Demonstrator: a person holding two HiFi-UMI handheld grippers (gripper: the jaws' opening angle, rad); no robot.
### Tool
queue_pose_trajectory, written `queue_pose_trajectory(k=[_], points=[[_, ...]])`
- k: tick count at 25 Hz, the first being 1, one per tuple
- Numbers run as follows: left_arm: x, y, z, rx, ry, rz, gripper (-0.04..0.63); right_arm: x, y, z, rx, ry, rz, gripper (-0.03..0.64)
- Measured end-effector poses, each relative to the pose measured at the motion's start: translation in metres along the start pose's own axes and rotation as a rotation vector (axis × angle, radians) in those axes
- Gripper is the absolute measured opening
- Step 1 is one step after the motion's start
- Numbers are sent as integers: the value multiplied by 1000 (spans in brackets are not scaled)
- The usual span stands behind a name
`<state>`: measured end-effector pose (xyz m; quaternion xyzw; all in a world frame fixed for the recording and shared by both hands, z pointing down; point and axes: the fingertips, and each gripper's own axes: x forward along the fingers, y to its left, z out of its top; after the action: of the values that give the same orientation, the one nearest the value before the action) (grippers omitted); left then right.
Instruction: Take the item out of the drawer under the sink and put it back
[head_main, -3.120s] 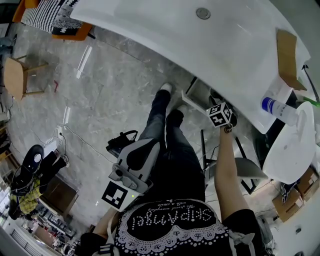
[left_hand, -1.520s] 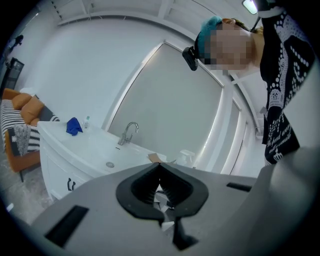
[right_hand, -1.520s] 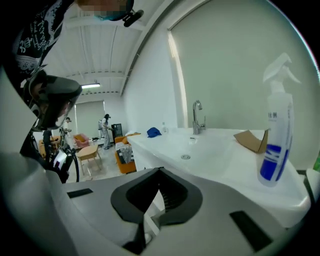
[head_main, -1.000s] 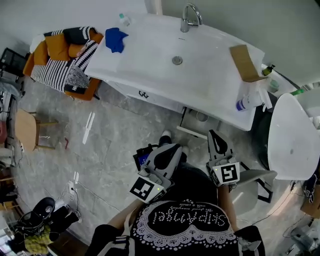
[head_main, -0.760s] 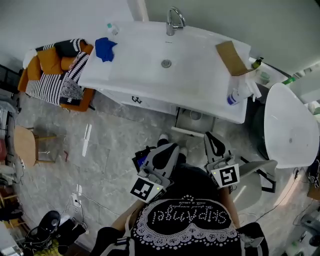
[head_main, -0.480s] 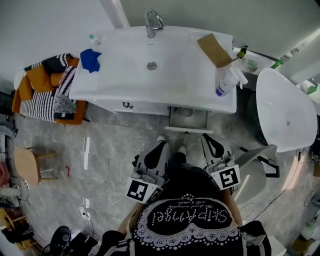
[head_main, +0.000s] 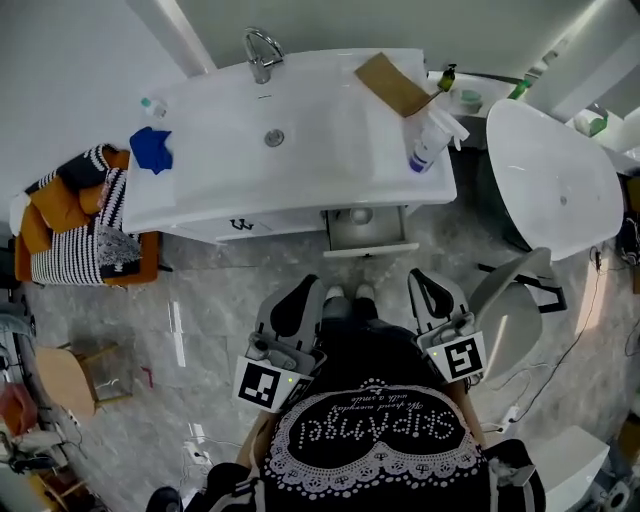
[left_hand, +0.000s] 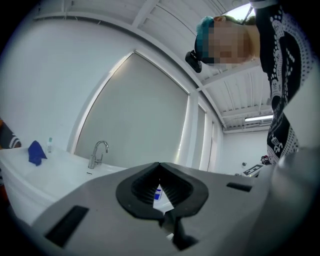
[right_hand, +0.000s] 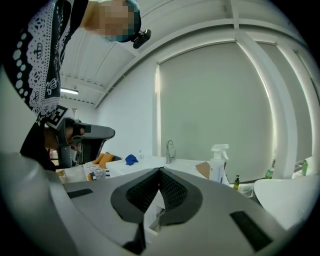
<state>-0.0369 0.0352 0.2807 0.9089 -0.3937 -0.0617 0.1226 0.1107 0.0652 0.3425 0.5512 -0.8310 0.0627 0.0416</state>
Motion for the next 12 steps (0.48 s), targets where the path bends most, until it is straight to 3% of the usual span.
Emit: queue_pose_trajectory(k=[12], points=[[1, 35, 15, -3, 76, -115, 5, 12, 35, 8, 56, 4, -120, 18]])
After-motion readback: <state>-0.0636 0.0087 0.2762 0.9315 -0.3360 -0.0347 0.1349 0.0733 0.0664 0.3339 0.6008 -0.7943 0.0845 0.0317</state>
